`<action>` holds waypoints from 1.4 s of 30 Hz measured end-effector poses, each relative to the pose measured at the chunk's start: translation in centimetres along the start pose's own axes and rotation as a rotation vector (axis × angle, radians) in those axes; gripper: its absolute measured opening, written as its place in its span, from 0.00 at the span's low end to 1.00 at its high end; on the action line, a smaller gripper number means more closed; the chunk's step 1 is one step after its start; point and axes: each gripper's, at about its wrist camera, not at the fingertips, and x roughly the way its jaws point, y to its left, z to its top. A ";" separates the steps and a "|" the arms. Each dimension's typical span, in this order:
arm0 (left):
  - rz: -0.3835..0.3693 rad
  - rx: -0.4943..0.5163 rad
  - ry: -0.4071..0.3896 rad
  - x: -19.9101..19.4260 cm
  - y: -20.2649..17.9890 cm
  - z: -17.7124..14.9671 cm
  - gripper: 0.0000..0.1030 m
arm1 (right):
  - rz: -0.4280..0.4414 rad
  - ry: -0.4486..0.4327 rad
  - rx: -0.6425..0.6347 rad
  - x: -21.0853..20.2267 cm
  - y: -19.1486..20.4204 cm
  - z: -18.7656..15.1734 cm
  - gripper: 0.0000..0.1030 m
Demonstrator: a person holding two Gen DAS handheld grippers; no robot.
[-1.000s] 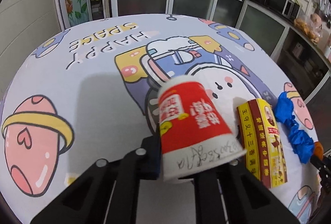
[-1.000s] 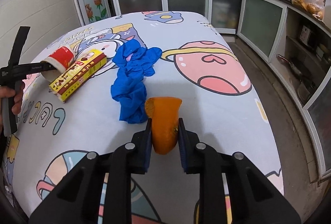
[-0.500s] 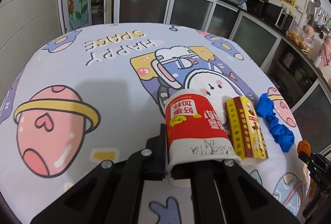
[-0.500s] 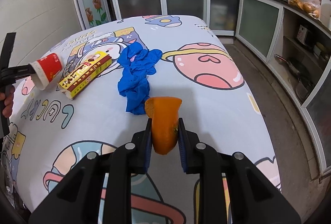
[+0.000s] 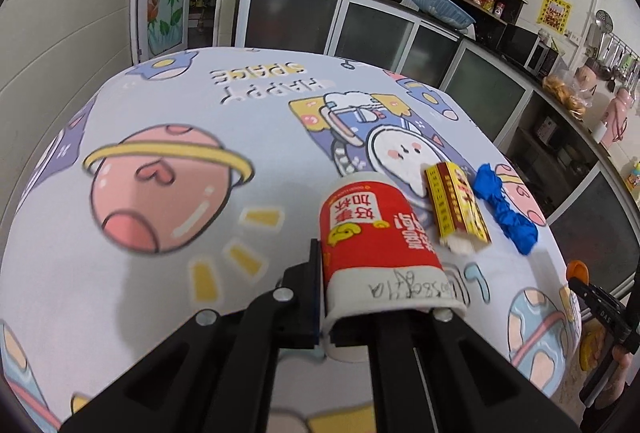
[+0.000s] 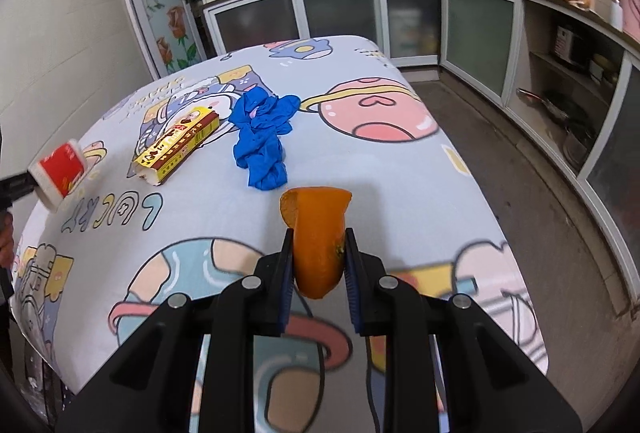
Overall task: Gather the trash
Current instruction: 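Carry the cup and orange peel over the yellow bin and open both tools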
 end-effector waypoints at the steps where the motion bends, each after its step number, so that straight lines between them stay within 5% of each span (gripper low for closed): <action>1: -0.004 -0.003 0.000 -0.5 0.2 -0.5 0.02 | -0.001 -0.006 0.011 -0.7 -0.2 -0.5 0.21; 12: -0.106 0.053 0.035 -3.3 -2.7 -4.8 0.02 | -0.044 -0.052 0.114 -8.0 -2.7 -5.7 0.20; 28: -0.420 0.355 0.083 -5.0 -20.1 -10.5 0.02 | -0.179 -0.176 0.211 -20.0 -6.9 -12.0 0.21; 42: -0.641 0.600 0.158 -6.3 -34.0 -17.8 0.02 | -0.299 -0.183 0.332 -26.3 -11.2 -19.3 0.21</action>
